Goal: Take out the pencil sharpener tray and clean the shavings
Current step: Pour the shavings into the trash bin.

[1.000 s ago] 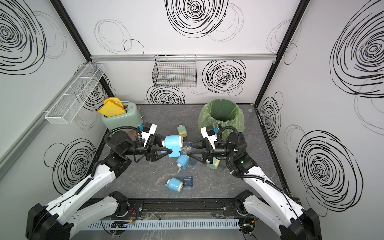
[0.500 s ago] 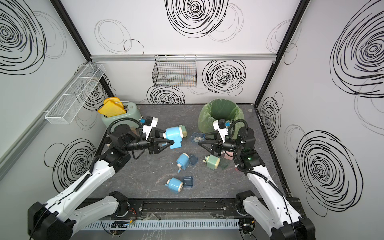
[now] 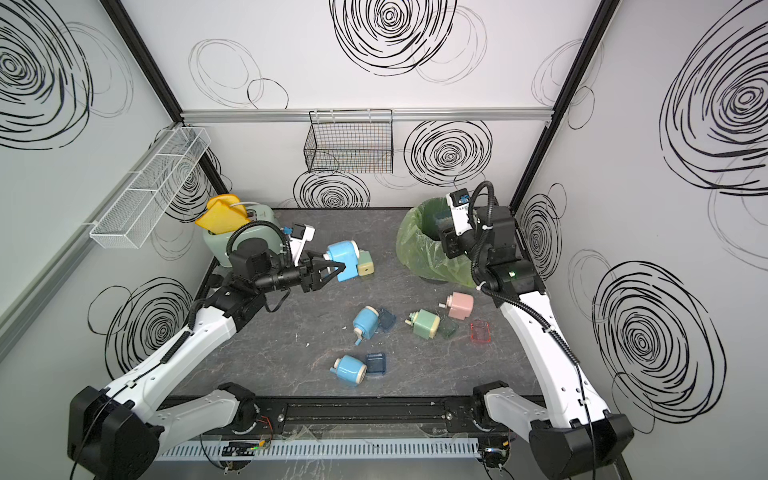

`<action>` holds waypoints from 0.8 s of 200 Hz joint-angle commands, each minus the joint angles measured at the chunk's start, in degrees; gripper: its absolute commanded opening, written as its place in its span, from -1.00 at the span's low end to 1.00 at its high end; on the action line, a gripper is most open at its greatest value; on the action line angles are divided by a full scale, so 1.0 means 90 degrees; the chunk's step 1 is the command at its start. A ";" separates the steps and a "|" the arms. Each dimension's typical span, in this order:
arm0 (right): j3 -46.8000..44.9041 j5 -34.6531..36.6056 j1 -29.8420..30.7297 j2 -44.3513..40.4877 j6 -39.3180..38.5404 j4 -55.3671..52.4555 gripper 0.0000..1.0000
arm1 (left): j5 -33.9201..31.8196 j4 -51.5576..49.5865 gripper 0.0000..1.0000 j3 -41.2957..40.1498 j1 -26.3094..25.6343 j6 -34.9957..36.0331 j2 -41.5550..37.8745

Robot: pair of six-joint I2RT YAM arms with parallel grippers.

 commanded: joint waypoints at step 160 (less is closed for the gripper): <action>0.2563 0.5934 0.1525 0.2966 -0.2424 -0.2654 -0.14 | 0.0361 0.0683 -0.22 -0.0136 0.0448 -0.0680 -0.0171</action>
